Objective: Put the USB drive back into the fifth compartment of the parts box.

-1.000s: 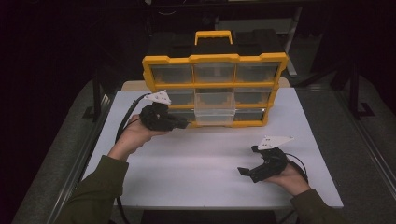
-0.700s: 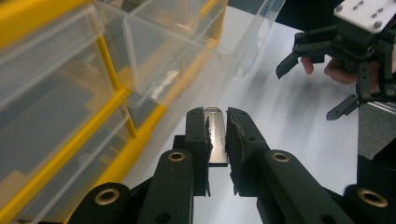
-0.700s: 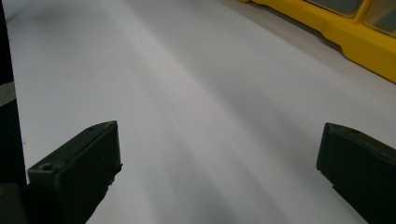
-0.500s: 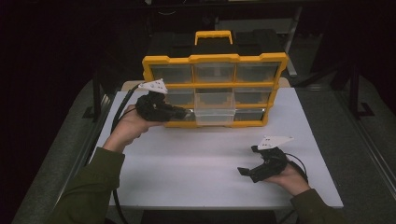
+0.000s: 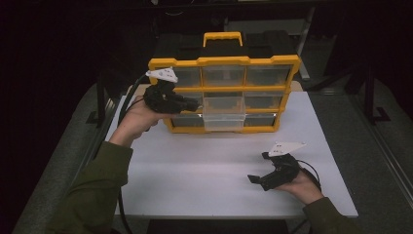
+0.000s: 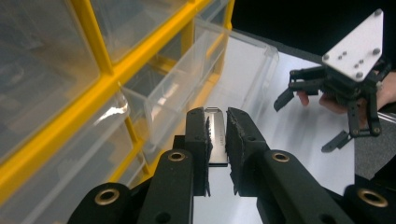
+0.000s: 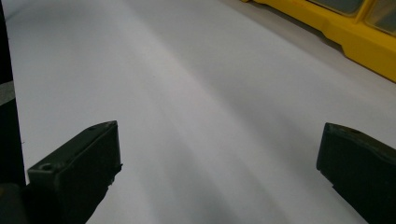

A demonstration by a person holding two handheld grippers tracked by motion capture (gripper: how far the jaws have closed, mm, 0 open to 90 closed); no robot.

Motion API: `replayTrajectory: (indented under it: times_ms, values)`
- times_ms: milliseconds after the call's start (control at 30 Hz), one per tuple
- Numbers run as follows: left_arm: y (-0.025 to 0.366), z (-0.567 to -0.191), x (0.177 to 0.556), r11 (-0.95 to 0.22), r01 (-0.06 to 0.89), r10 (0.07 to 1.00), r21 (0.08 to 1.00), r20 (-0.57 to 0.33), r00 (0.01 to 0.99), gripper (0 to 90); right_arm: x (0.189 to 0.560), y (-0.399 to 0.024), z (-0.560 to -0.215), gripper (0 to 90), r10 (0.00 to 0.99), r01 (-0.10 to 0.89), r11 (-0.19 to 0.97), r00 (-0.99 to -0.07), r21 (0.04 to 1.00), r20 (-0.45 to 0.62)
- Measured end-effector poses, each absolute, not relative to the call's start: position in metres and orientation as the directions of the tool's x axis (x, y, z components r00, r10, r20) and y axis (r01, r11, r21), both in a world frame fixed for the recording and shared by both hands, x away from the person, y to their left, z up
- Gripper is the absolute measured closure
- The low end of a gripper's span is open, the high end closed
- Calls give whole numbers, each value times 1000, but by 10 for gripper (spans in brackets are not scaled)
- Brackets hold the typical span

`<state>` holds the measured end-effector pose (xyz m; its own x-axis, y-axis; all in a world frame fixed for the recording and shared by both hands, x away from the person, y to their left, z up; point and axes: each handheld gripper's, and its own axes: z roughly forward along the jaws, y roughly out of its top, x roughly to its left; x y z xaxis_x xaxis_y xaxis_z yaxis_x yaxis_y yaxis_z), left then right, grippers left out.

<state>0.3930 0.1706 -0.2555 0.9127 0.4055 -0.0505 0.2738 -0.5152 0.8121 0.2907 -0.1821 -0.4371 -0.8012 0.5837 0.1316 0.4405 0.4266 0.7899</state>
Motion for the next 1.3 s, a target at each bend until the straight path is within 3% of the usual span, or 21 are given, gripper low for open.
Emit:
replayTrajectory:
  times_ms: [400,900,1300]
  values:
    - [148,-249,408,-515,271,389,813,-61,919,792,291,-182,-437,0,582,439,426,-802,791,132]
    - [119,-271,420,-550,301,378,779,-90,922,783,290,-183,-437,0,581,438,426,-804,792,132]
    - [124,-269,417,-535,296,383,792,-85,920,589,290,-183,-436,0,580,437,426,-804,792,132]
